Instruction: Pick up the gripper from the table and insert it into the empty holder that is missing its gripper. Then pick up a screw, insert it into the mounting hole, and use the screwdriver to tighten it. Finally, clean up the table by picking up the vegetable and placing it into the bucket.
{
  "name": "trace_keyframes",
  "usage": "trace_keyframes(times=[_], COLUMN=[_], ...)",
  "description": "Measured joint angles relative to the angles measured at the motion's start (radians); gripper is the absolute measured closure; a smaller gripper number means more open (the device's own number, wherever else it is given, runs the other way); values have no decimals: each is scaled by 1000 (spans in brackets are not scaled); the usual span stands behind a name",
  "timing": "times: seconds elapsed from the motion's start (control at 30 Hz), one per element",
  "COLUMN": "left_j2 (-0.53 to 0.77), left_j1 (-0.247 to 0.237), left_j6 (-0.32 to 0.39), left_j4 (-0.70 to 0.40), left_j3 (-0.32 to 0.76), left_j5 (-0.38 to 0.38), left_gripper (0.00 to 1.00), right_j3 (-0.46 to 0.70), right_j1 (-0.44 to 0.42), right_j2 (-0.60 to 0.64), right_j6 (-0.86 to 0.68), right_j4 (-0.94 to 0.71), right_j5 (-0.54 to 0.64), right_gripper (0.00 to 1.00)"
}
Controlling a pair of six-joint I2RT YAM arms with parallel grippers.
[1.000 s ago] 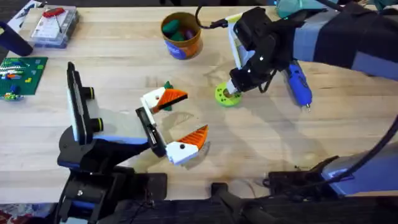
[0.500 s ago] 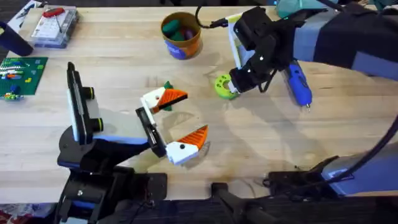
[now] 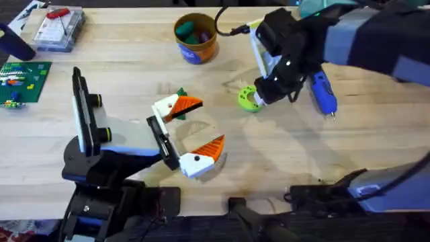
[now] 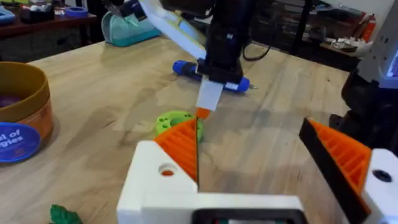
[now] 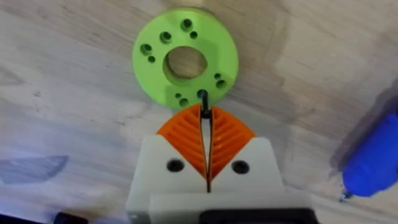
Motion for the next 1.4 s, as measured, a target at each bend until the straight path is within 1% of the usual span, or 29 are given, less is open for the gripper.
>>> trace_keyframes(times=[0.23,0.37,0.83,1.07,1.2,1.4], left_j2=[0,0,0,0,0,0], left_j1=[0,0,0,0,0,0], left_j6=[0,0,0,0,0,0], left_j4=[0,0,0,0,0,0], left_j3=[0,0,0,0,0,0], left_j5=[0,0,0,0,0,0], left_gripper=[10,9,10,10,10,10], right_j3=[119,188,372,439,518,734], right_j1=[0,0,0,6,30,98], right_j2=[-90,-120,-122,-121,-91,55], right_j6=[-8,-15,-23,-26,-50,-114], right_j4=[-132,-194,-341,-347,-400,-541], right_j5=[15,18,16,-36,-45,-51], right_gripper=[998,998,998,998,998,998])
